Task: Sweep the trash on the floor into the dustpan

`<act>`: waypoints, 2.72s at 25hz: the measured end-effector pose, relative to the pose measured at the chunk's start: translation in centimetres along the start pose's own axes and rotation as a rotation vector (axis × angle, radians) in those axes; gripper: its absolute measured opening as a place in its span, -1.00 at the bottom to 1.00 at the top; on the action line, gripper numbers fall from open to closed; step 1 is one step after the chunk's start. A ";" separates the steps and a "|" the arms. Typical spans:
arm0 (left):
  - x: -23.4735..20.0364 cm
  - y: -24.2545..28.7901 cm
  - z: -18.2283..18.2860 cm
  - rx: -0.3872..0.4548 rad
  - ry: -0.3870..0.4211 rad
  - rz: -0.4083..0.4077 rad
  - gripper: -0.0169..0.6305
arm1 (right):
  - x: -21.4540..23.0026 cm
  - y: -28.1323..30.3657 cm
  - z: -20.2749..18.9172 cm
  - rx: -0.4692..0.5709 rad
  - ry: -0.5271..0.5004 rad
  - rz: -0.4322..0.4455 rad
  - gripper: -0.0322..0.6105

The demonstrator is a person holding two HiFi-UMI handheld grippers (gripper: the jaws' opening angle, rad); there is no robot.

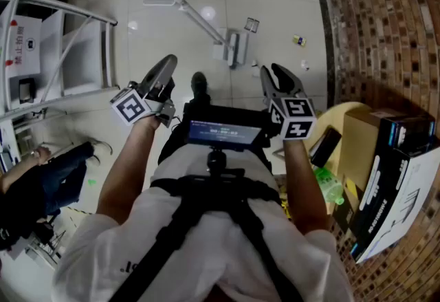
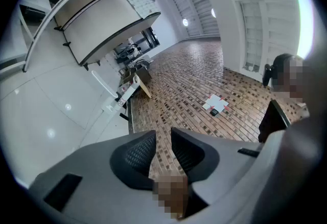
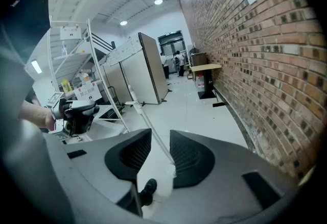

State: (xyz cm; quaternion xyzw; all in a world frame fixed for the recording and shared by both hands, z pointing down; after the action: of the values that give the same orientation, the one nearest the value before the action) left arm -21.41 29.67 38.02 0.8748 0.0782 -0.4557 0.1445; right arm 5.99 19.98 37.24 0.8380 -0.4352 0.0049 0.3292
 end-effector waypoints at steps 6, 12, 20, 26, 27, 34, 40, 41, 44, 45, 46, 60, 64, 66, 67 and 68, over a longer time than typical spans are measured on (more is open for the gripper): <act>-4.7 2.9 6.1 0.025 -0.017 0.040 -0.43 | -3.4 9.2 5.9 0.034 -0.086 0.061 -0.29; -8.7 4.6 10.8 0.062 -0.063 0.060 -0.30 | -9.2 18.1 11.4 0.042 -0.220 0.167 -0.21; -11.6 5.4 13.5 0.073 -0.127 0.037 -0.28 | -12.4 24.2 13.6 0.016 -0.281 0.213 -0.18; -12.5 6.3 13.4 0.083 -0.162 0.032 -0.28 | -13.8 27.2 14.0 0.007 -0.266 0.171 -0.11; -12.6 6.5 13.4 0.093 -0.169 0.039 -0.28 | -14.0 27.9 14.2 0.013 -0.268 0.159 -0.11; -13.2 7.9 13.0 0.119 -0.206 0.075 -0.28 | -14.2 31.0 16.3 0.075 -0.403 0.111 -0.48; -12.9 8.7 11.9 0.156 -0.186 0.120 -0.28 | -10.4 26.5 15.9 0.119 -0.546 0.155 -0.68; -12.6 9.0 11.8 0.170 -0.177 0.117 -0.27 | -9.2 25.4 15.9 0.135 -0.550 0.155 -0.68; -11.9 10.0 11.8 0.212 -0.182 0.115 -0.20 | -5.0 22.1 16.1 0.167 -0.544 0.146 -0.68; -11.8 10.3 11.7 0.224 -0.188 0.126 -0.18 | -3.5 21.2 16.2 0.169 -0.546 0.146 -0.67; -11.7 10.5 11.5 0.234 -0.196 0.137 -0.17 | -2.1 20.2 16.1 0.171 -0.543 0.148 -0.67; -13.6 14.1 12.5 0.247 -0.253 0.147 -0.03 | 11.1 14.9 15.9 0.087 -0.396 -0.037 -0.56; -14.6 15.1 12.5 0.175 -0.274 0.129 -0.03 | 11.6 14.9 15.7 0.074 -0.367 -0.074 -0.56; -15.0 15.4 12.4 0.143 -0.278 0.119 -0.03 | 11.7 15.5 15.0 0.039 -0.360 -0.074 -0.56; -15.3 15.6 12.5 0.135 -0.280 0.114 -0.03 | 11.8 16.1 14.5 0.011 -0.356 -0.070 -0.56; -15.6 15.7 12.6 0.131 -0.282 0.111 -0.03 | 11.9 16.7 13.9 -0.014 -0.350 -0.069 -0.56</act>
State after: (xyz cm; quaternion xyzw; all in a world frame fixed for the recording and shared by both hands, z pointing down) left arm -35.90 10.66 46.78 0.8128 -0.0213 -0.5694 0.1215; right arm -2.68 -3.16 39.03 0.8382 -0.4569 -0.1554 0.2542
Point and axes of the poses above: the fingertips, and each gripper's own axes: y forward along the fingers, x to its right, z out of its top, the point moved 4 cm from there along -y, backward along the fingers, and after that the axes turned 7 degrees about z, right-handed, at the moved point
